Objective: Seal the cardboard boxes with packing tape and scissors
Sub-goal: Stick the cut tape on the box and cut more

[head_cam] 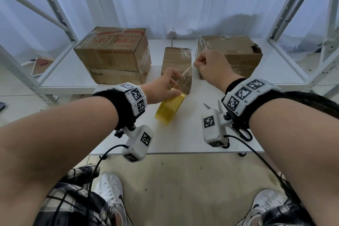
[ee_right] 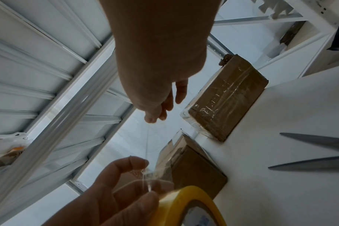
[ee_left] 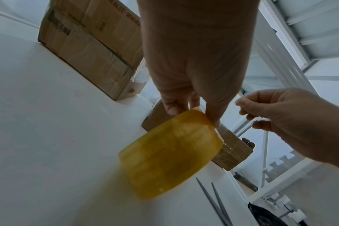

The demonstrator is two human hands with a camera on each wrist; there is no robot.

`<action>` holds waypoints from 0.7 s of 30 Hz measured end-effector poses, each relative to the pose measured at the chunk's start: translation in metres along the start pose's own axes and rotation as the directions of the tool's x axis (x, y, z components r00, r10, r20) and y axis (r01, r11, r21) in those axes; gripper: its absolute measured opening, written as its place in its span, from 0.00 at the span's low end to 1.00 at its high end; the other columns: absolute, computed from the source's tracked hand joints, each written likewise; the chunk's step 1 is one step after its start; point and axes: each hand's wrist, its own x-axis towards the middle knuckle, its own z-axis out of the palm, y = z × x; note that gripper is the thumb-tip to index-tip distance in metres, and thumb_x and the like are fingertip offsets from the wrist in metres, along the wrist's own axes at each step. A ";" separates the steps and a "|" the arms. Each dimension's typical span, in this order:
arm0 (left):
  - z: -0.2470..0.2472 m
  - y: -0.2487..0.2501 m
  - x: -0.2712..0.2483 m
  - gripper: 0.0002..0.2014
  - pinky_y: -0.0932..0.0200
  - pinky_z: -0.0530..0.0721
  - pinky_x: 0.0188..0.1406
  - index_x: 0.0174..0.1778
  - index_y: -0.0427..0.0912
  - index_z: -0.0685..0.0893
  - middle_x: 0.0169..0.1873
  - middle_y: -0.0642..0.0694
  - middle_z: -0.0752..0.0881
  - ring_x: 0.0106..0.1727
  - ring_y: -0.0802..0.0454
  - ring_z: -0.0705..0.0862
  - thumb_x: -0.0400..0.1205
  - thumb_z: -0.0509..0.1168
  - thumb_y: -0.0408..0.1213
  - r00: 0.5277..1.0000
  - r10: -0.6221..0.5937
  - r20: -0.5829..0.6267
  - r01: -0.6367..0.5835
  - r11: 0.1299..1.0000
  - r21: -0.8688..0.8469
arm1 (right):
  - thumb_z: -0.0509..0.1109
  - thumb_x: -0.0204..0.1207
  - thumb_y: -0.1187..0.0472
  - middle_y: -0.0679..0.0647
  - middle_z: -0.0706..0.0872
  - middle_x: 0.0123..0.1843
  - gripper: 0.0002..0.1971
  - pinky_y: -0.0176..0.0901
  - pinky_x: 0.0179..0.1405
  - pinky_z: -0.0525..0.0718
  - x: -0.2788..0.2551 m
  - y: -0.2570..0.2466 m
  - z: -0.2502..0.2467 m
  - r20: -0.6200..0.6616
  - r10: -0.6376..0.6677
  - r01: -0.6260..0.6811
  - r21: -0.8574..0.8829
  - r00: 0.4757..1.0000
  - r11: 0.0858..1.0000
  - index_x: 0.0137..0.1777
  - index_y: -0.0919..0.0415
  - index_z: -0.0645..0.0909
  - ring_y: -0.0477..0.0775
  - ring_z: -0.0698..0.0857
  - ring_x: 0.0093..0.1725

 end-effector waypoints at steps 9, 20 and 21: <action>0.000 -0.007 0.003 0.24 0.75 0.77 0.42 0.68 0.41 0.65 0.60 0.47 0.72 0.44 0.61 0.76 0.81 0.69 0.35 0.988 0.091 -0.121 -0.083 0.994 0.071 | 0.66 0.82 0.62 0.48 0.79 0.39 0.04 0.49 0.52 0.83 0.002 0.000 -0.002 0.000 -0.008 0.008 0.018 1.000 1.000 0.45 0.59 0.80 0.50 0.81 0.44; 0.004 -0.004 0.007 0.18 0.61 0.84 0.45 0.54 0.47 0.67 0.55 0.49 0.75 0.51 0.54 0.78 0.79 0.70 0.32 0.987 0.124 -0.101 -0.123 0.992 0.016 | 0.67 0.81 0.63 0.45 0.78 0.35 0.06 0.42 0.44 0.78 0.003 0.012 -0.002 0.006 0.016 -0.016 0.007 1.000 1.000 0.42 0.57 0.79 0.42 0.77 0.35; 0.005 -0.003 0.007 0.17 0.65 0.81 0.42 0.55 0.47 0.67 0.52 0.51 0.75 0.49 0.55 0.77 0.80 0.70 0.32 0.988 0.120 -0.092 -0.120 0.993 0.007 | 0.68 0.81 0.62 0.45 0.78 0.35 0.06 0.43 0.45 0.78 0.004 0.014 -0.001 0.005 0.018 -0.018 0.006 1.000 1.000 0.41 0.56 0.79 0.44 0.77 0.36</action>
